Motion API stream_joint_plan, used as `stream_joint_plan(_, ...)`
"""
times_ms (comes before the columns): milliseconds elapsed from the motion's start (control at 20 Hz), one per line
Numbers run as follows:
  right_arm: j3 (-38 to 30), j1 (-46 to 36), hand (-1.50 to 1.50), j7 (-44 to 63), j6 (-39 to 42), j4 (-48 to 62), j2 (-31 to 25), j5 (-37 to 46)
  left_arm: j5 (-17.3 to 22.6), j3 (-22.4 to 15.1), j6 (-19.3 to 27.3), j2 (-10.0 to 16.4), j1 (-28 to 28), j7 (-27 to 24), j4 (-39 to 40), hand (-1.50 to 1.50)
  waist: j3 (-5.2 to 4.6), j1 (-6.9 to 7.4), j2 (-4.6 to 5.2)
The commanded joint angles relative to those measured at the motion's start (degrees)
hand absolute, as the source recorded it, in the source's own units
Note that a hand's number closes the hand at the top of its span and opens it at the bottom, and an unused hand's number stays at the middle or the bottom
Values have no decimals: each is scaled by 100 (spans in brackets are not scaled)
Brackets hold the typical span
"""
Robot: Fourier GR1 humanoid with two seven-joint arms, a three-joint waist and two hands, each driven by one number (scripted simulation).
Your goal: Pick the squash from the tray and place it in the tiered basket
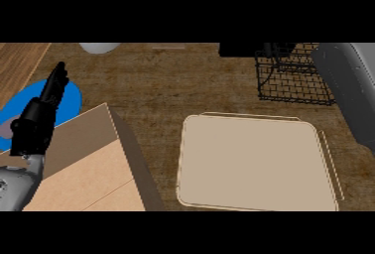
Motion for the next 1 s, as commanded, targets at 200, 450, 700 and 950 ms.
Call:
stream_joint_plan(200,-359,191,150,-1186,-222,747,-342,-287,105,22,-88,-132,423,60,445,0,-119,-12,54)
stream_joint_plan(450,-753,201,150,-1786,-257,1413,-371,-648,14,-92,-35,-228,348,67,324,0,-116,43,74)
stream_joint_plan(700,-1022,338,150,-2337,-83,1817,-308,-1020,-52,-171,2,-268,362,40,342,0,-114,32,71)
stream_joint_plan(950,-1505,432,-150,-1990,-51,2134,-177,-1400,54,46,-103,-119,254,140,459,0,-118,-21,51)
